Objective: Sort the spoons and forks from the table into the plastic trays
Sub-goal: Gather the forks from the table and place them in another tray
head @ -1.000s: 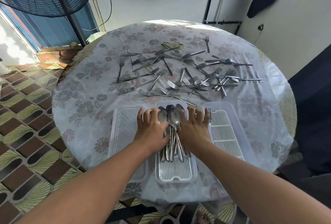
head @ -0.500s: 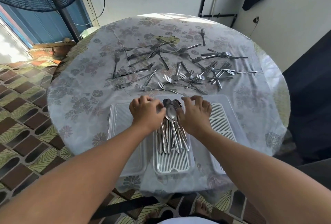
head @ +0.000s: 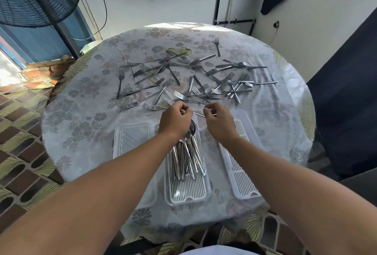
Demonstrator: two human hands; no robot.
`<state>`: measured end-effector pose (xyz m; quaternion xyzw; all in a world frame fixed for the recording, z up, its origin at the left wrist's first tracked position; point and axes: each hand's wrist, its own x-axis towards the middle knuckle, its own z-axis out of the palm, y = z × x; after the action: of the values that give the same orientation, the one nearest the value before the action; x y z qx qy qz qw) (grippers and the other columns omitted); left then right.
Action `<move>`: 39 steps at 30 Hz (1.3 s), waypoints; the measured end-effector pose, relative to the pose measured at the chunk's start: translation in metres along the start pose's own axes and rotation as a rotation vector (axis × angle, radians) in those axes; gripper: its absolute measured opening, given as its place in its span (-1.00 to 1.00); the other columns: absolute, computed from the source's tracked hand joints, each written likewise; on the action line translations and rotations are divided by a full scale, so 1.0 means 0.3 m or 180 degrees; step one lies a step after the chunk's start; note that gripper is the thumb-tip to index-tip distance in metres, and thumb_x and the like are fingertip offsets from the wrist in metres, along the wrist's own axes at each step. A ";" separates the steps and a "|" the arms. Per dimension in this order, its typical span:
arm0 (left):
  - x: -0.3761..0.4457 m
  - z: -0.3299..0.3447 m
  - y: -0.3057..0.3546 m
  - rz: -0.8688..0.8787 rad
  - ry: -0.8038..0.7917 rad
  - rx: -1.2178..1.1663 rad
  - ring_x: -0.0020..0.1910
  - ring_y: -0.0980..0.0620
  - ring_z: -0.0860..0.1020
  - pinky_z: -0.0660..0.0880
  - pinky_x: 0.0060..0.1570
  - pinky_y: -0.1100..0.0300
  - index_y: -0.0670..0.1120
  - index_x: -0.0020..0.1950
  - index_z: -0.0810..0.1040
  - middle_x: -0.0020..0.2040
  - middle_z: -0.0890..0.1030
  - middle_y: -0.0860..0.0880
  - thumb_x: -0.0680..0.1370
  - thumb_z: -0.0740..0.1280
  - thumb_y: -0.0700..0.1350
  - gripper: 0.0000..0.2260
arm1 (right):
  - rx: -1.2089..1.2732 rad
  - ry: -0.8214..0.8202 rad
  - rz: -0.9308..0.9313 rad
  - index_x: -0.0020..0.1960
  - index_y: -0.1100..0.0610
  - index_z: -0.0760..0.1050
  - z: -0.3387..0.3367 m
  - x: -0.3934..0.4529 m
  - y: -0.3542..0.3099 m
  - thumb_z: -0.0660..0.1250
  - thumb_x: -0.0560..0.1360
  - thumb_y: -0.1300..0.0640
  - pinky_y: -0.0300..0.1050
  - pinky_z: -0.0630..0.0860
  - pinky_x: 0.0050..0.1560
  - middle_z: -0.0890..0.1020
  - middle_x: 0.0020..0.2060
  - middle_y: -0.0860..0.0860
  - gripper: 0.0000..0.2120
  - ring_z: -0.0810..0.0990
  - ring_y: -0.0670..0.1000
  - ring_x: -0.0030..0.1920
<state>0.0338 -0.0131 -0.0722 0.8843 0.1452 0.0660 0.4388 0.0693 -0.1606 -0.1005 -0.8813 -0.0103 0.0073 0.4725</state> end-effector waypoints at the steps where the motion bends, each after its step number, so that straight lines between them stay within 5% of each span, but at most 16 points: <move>1: 0.004 0.035 0.028 -0.0034 -0.0021 0.0009 -0.16 -0.04 0.58 0.49 -0.15 0.13 0.00 -0.10 0.57 -0.25 0.59 0.08 0.60 0.34 -0.01 -0.88 | -0.0026 -0.0027 -0.0049 0.17 0.06 0.61 -0.021 0.022 0.017 0.31 0.63 0.00 -0.16 0.42 0.01 0.63 0.05 0.03 -0.80 0.60 -0.01 0.01; 4: 0.016 0.099 0.065 -0.0094 -0.0043 0.0059 -0.15 -0.06 0.59 0.53 -0.08 0.07 0.05 -0.18 0.54 -0.25 0.60 0.09 0.55 0.32 0.09 -0.83 | 0.0047 -0.0034 -0.0114 0.14 0.07 0.62 -0.061 0.056 0.034 0.32 0.63 0.03 -0.20 0.37 -0.05 0.66 0.00 0.01 -0.82 0.60 -0.02 -0.02; 9: 0.040 0.252 0.163 -0.0237 0.0117 0.0231 -0.19 -0.02 0.57 0.42 -0.27 0.16 -0.01 -0.06 0.60 -0.24 0.61 0.07 0.61 0.34 0.03 -0.86 | 0.0094 -0.0295 -0.0272 0.12 0.05 0.61 -0.192 0.141 0.128 0.32 0.64 0.02 -0.27 0.42 -0.21 0.65 -0.15 -0.08 -0.85 0.59 -0.07 -0.16; 14: 0.074 0.364 0.225 -0.0315 0.0299 0.0300 -0.14 -0.06 0.60 0.53 -0.15 0.09 0.02 -0.07 0.61 -0.22 0.62 0.06 0.59 0.34 0.04 -0.87 | -0.0038 -0.0434 -0.0202 0.04 -0.01 0.55 -0.302 0.262 0.240 0.32 0.64 0.02 -0.17 0.37 -0.21 0.61 -0.23 -0.15 -0.93 0.58 -0.06 -0.21; 16: 0.065 0.392 0.224 -0.0039 0.0150 0.0912 0.05 -0.09 0.57 0.52 -0.03 0.06 0.05 0.01 0.67 -0.06 0.64 0.03 0.59 0.30 0.08 -0.81 | -0.0230 -0.0441 -0.0239 0.05 0.02 0.56 -0.320 0.286 0.276 0.32 0.63 0.02 -0.16 0.38 -0.20 0.58 -0.23 -0.14 -0.91 0.56 -0.03 -0.18; 20: 0.022 0.445 0.206 0.0421 -0.0886 0.3015 0.37 -0.21 0.22 0.18 0.38 -0.14 0.11 0.15 0.69 0.42 0.34 -0.08 0.57 0.28 0.20 -0.70 | -0.0587 -0.0643 -0.0392 0.14 0.00 0.61 -0.305 0.306 0.355 0.36 0.59 -0.05 -0.04 0.48 0.15 0.60 0.03 0.03 -0.81 0.55 0.08 0.11; 25: 0.003 0.472 0.165 0.0537 -0.1334 0.3506 0.60 -0.32 -0.11 -0.31 0.51 -0.32 0.12 0.23 0.65 0.67 -0.14 -0.16 0.59 0.27 0.22 -0.68 | -0.0807 -0.0770 -0.0568 0.20 -0.03 0.62 -0.282 0.308 0.360 0.33 0.61 -0.07 0.00 0.38 0.26 0.57 0.13 0.08 -0.76 0.46 0.16 0.25; 29: 0.040 0.444 0.205 0.0669 -0.1043 0.3249 0.54 -0.25 -0.01 -0.24 0.51 -0.23 0.13 0.24 0.65 0.64 0.04 -0.14 0.55 0.29 0.25 -0.64 | -0.0625 -0.0638 -0.0531 0.17 -0.04 0.61 -0.290 0.338 0.338 0.34 0.59 -0.07 0.01 0.45 0.23 0.57 0.10 0.04 -0.79 0.48 0.14 0.22; 32: 0.092 0.439 0.240 0.0483 -0.0702 0.2623 0.42 -0.17 0.16 0.06 0.43 -0.11 0.15 0.25 0.61 0.44 0.31 -0.06 0.56 0.29 0.26 -0.65 | -0.0461 -0.0550 -0.0409 0.14 -0.03 0.59 -0.301 0.373 0.329 0.35 0.58 -0.06 0.05 0.51 0.19 0.57 0.04 0.00 -0.81 0.54 0.11 0.15; 36: 0.187 0.456 0.269 0.0065 -0.0269 0.1759 0.13 -0.10 0.45 0.48 0.05 0.02 0.02 -0.04 0.56 0.06 0.55 -0.05 0.60 0.29 0.13 -0.80 | -0.0448 -0.0425 -0.0271 0.12 0.03 0.59 -0.338 0.433 0.340 0.34 0.60 -0.03 -0.06 0.51 -0.03 0.64 -0.06 -0.04 -0.82 0.61 0.04 -0.02; 39: 0.249 0.484 0.271 -0.0047 -0.0294 0.1591 -0.13 -0.05 0.55 0.46 -0.24 0.10 -0.02 -0.12 0.50 -0.08 0.62 -0.05 0.62 0.29 0.03 -0.82 | -0.0493 -0.0397 -0.0021 0.14 0.03 0.57 -0.367 0.479 0.360 0.34 0.62 -0.06 -0.05 0.51 -0.06 0.68 -0.10 -0.05 -0.80 0.62 0.04 -0.08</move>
<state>0.1565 -0.1459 -0.0964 0.9663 0.1432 -0.0155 0.2131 0.2167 -0.3084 -0.1301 -0.9130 -0.0431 0.0598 0.4013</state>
